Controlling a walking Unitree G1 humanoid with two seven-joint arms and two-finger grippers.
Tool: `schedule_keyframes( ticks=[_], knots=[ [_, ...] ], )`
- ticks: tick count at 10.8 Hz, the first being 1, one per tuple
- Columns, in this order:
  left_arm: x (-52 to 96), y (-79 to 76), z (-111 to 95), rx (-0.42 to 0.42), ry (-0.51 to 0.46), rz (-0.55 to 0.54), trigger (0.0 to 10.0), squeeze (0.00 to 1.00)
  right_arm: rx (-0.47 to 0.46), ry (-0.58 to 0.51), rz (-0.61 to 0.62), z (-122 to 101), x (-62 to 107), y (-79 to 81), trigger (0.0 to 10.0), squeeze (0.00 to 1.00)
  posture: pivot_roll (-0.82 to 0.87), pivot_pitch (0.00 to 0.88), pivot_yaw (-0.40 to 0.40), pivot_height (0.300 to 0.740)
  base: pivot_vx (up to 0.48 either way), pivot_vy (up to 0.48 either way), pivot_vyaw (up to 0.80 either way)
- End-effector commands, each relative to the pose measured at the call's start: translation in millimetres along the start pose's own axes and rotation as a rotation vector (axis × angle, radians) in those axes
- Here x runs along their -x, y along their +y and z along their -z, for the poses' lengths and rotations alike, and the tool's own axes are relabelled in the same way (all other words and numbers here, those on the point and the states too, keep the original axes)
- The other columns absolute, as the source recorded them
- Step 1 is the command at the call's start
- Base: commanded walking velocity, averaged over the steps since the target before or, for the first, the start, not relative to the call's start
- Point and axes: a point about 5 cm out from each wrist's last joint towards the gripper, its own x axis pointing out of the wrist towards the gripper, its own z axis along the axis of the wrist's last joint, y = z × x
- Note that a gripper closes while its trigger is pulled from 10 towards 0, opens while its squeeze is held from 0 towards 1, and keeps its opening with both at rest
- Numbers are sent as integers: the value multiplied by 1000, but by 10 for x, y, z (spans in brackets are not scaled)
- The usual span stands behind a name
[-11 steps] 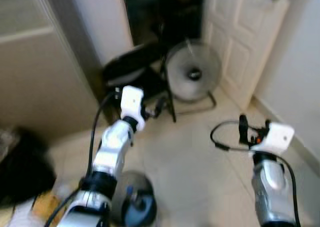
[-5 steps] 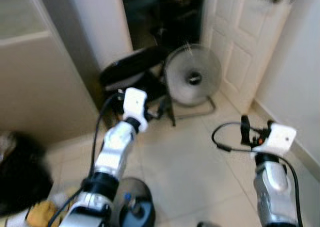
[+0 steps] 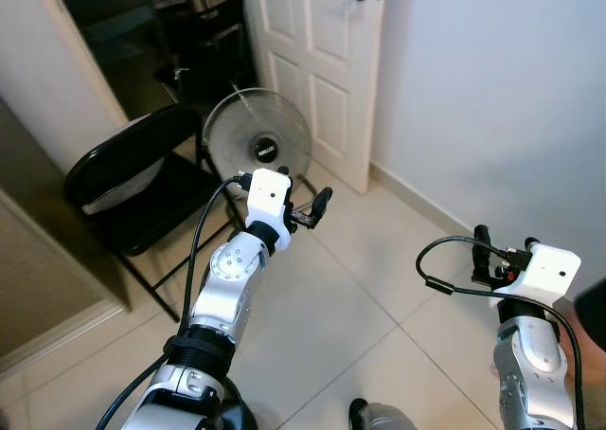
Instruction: Clean up the room
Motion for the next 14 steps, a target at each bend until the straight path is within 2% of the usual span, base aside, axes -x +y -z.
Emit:
schedule_keyframes(
  ticks=[1, 4, 10, 11, 14],
  knots=[
    [21, 42, -10, 3, -1, 0, 10000, 0, -2, -15, -23, -26, -24, 63, 10000, 0, -163, 0, 112, 740, 259, 0, 0],
    [24, 65, -2, 30, 0, -21, 10000, 0, 6, -20, -20, -41, -18, 33, 10000, 0, -168, 0, 110, 740, 466, 0, 0],
    [22, -7, 26, 29, 3, -9, 10000, 0, 22, -17, -30, -46, 4, 4, 10000, 0, -187, 0, 108, 740, 435, 0, 0],
    [3, 52, 29, 22, 11, -66, 10000, 0, 23, -16, -29, -41, 17, 2, 10000, 0, -188, 0, 109, 740, 409, 247, 0],
    [-4, 19, 39, 34, 17, -44, 10000, 0, 19, -15, -24, -34, 43, 6, 10000, 0, -197, 0, 116, 740, 411, 247, 0]
  ],
)
